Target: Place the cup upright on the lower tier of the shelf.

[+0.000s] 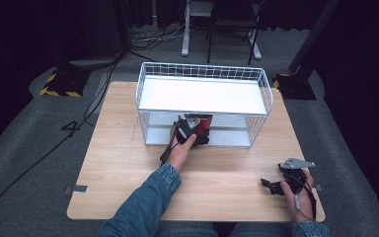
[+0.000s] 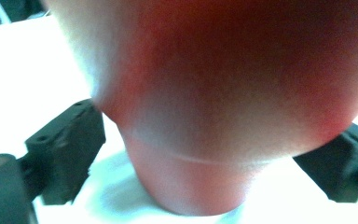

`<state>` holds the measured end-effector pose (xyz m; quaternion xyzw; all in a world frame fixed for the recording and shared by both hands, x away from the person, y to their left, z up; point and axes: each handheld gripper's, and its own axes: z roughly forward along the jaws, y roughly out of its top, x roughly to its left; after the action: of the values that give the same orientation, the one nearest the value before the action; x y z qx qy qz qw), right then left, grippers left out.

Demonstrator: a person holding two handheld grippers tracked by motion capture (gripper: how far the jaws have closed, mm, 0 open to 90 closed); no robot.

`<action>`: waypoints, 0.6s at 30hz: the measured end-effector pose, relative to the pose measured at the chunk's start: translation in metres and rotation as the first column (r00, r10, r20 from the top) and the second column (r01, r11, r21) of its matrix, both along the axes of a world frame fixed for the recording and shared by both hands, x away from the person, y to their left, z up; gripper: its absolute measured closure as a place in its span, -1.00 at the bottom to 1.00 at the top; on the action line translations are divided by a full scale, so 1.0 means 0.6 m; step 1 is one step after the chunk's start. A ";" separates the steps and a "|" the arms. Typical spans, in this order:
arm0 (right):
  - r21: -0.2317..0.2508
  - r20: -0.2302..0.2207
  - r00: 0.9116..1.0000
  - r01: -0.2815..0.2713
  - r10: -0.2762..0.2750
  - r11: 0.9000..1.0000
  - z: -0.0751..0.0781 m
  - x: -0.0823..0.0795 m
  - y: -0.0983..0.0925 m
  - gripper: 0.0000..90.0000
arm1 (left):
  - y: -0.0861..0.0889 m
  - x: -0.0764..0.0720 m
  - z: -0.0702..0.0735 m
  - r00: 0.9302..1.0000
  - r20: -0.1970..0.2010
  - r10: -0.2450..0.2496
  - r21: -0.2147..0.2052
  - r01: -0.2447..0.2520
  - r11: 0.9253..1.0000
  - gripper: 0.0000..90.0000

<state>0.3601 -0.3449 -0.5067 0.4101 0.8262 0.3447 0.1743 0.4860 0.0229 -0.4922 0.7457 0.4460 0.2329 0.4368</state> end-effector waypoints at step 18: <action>0.000 0.000 1.000 0.000 0.000 1.000 0.000 0.000 0.000 -1.00 | 0.021 -0.046 0.037 0.999 0.021 -0.038 -0.058 0.039 0.998 -0.84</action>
<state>0.3601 -0.3449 -0.5067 0.4101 0.8262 0.3446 0.1743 0.4583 0.0354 -0.4703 0.7387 0.4337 0.2187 0.4673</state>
